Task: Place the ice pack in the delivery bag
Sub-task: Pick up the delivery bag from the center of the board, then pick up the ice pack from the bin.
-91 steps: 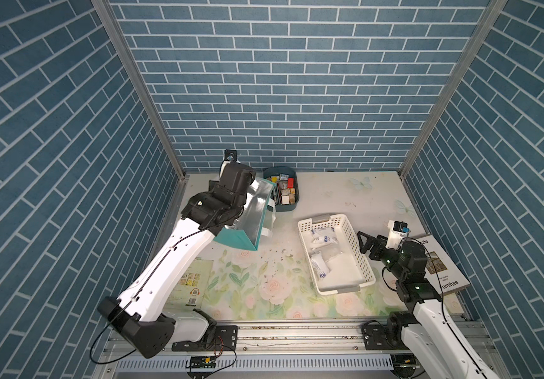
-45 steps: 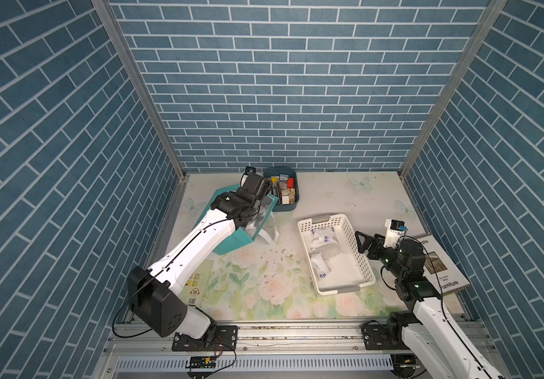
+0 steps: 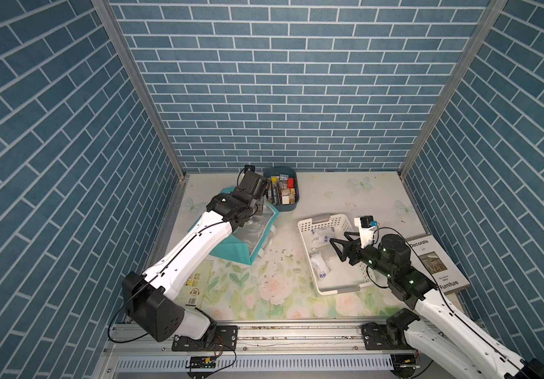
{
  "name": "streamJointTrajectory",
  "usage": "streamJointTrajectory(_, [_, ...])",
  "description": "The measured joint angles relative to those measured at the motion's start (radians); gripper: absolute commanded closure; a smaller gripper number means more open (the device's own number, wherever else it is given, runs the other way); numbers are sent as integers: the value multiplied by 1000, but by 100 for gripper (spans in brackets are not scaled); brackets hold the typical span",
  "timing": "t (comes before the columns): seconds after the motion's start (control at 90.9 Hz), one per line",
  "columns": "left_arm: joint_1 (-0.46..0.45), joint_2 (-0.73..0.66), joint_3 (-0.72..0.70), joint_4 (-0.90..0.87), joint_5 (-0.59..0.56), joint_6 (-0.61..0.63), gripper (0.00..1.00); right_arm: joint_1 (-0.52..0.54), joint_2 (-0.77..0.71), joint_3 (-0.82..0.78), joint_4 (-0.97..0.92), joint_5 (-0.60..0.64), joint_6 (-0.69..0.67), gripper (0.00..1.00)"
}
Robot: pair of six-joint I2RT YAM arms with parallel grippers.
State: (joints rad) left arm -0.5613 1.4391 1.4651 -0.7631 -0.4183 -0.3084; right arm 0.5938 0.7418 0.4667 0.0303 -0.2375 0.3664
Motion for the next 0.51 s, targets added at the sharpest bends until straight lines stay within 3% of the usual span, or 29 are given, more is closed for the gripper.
streamJointTrajectory(0.275, [0, -5, -8, 23, 34, -27, 100, 204, 249, 9, -89, 177, -9, 37])
streamJointTrajectory(0.506, [0, -4, -13, 29, 48, -37, 100, 292, 340, 20, -115, 248, -10, 34])
